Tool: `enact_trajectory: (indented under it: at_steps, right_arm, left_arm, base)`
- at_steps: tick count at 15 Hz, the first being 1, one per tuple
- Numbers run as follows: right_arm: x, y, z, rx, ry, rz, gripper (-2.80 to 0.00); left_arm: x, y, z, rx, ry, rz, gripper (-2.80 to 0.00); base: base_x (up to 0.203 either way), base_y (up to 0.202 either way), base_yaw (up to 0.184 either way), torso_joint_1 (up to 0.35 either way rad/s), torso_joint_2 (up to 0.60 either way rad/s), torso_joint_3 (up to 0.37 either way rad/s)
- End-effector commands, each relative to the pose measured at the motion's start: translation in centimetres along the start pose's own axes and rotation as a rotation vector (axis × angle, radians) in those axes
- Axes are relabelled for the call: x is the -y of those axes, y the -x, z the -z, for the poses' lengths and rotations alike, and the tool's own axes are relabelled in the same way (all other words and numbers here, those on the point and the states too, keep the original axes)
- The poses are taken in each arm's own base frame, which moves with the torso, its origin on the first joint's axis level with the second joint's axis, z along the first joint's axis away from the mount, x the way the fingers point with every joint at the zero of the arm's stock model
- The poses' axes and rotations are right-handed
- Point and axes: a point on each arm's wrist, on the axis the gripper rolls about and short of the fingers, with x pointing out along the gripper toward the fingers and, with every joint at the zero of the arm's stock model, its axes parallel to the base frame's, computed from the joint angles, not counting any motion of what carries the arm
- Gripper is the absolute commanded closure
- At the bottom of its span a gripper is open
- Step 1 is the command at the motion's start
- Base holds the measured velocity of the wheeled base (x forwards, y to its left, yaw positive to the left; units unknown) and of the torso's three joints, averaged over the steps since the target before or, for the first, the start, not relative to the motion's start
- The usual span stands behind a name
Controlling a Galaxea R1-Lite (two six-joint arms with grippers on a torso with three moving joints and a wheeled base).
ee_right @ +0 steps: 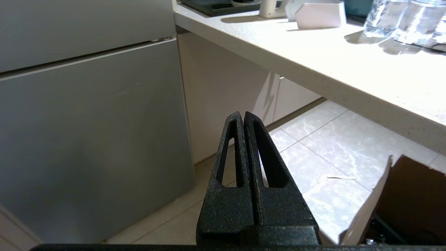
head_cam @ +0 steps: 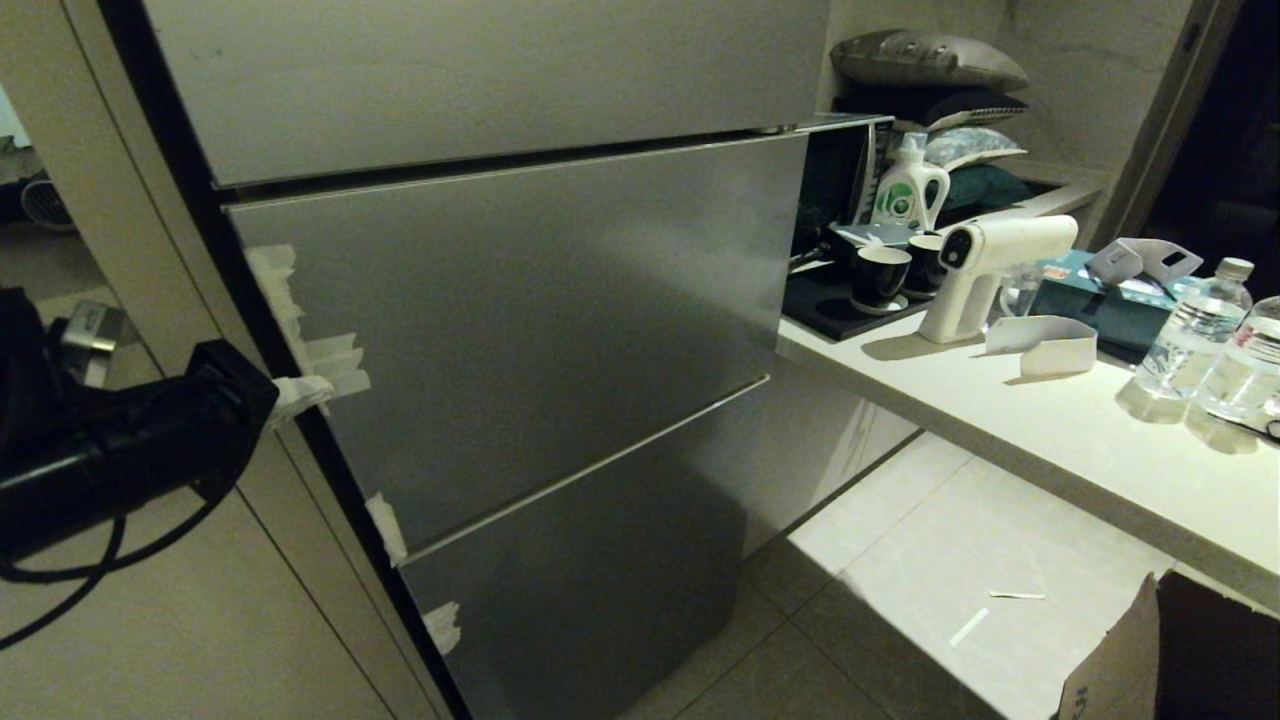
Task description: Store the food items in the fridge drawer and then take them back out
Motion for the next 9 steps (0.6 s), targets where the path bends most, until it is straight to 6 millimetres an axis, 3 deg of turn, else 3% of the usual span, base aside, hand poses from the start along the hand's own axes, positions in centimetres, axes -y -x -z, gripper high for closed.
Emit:
enact_trajectory:
  at_steps: [1,5,9]
  right_arm:
    - [0.0,-0.2,0.9,-0.03,0.001,0.0,0.0]
    - [0.0,-0.2,0.9,-0.03,0.001,0.0,0.0]
    - [0.0,-0.2,0.9,-0.03,0.0,0.0,0.0]
  left_arm:
    - [0.1,0.7,-0.2,0.024,0.001,0.003,0.0]
    - [-0.6,3.3,-0.7,0.093,0.001,-0.019,0.0]
    - [-2.3,3.8,-2.3,0.167,0.013,-0.094,0.0]
  base:
    - [0.0,0.0,0.0,0.0,0.0,0.0]
    - [0.0,0.0,0.0,0.0,0.0,0.0]
    - [0.0,0.0,0.0,0.0,0.0,0.0]
